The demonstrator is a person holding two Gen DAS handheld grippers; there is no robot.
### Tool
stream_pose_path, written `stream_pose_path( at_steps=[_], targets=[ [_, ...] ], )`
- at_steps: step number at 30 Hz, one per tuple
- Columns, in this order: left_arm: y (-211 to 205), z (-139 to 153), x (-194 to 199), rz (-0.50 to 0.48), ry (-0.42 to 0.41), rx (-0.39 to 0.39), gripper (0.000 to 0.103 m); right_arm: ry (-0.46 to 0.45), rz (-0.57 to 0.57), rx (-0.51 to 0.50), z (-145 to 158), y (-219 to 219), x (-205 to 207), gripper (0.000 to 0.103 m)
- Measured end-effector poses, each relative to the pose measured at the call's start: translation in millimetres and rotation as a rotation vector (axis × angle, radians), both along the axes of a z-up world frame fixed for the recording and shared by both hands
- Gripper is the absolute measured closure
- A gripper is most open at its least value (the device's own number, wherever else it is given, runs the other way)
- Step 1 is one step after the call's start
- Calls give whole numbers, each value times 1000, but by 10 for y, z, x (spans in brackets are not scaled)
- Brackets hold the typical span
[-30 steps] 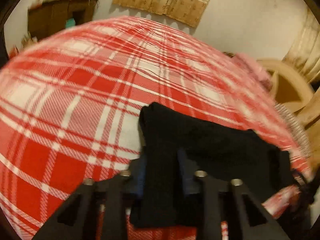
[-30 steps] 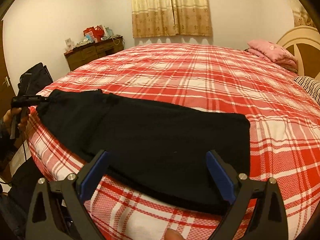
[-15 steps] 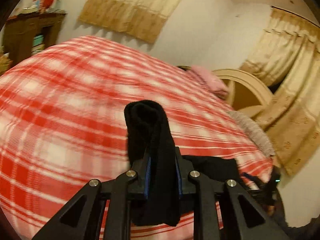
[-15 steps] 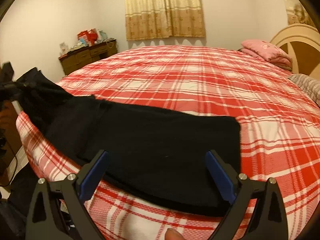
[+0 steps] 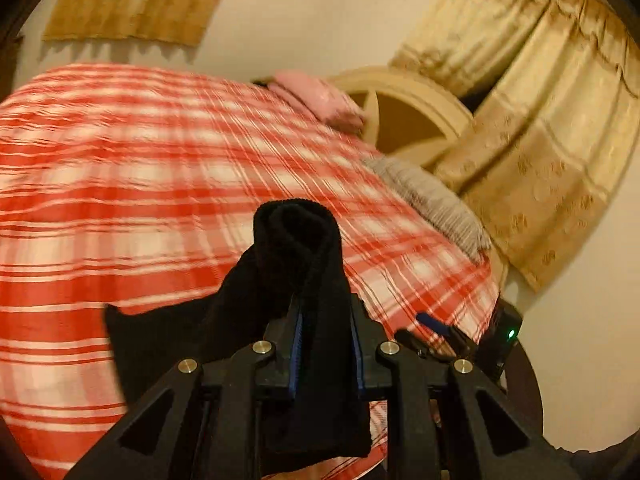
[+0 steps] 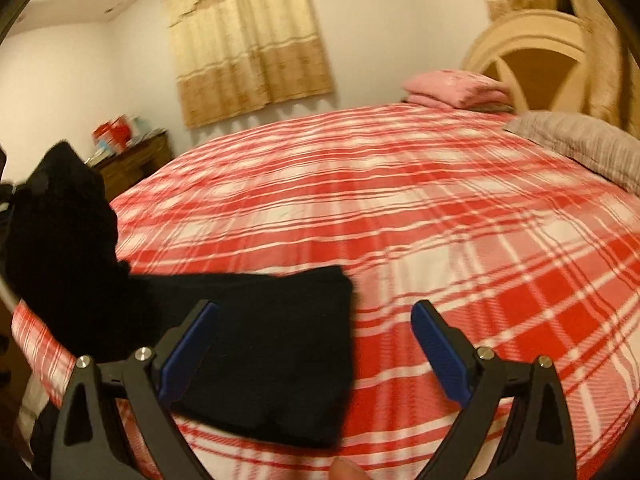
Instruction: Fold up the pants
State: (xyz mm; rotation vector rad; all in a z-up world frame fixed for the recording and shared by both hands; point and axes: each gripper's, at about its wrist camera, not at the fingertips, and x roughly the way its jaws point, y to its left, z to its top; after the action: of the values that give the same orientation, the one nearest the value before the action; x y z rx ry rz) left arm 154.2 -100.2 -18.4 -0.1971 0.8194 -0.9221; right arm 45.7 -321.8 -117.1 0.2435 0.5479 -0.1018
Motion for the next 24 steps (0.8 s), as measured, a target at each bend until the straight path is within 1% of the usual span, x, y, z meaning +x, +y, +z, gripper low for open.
stream_pose_path(
  at_steps=[3,7,9,10,11,13,15,17,18,19,20,22,24],
  targets=[
    [-401,-236,-5,-34,14,64,83,-2,-49,39,-9,-163,-31,4],
    [-765,-518,-21,-57,24,123,83,3,-75,68,-31,-271,-51,4],
    [-928,-660,-36,-71,40,166,83,10,-80,74,-55,-307,-36,4],
    [-984,-689,-51,-70,44,186,83,14,-86,76,-70,-323,-33,4],
    [-1005,-704,-81,-67,45,202,80,17,-90,78,-79,-337,-36,4],
    [-1018,-674,-147,-73,35,212,78,16,-99,90,-96,-375,-59,4],
    [-936,-607,-204,-76,14,199,77,9,-102,107,-91,-402,-74,4],
    [-787,-497,-261,-72,-11,156,77,-9,-94,128,-71,-418,-95,4],
    [-726,-460,-269,-65,-19,142,74,-15,-87,136,-64,-422,-102,4],
    [-690,-433,-280,-57,-26,135,62,-25,-71,152,-45,-413,-109,4],
    [-634,-400,-292,-44,-38,128,46,-33,-57,163,-35,-398,-113,4],
    [-543,-365,-313,-11,-71,114,36,-54,-24,168,-1,-325,-128,4],
    [-468,-383,-307,34,-101,150,36,-63,-2,161,15,-262,-118,4]
  ],
)
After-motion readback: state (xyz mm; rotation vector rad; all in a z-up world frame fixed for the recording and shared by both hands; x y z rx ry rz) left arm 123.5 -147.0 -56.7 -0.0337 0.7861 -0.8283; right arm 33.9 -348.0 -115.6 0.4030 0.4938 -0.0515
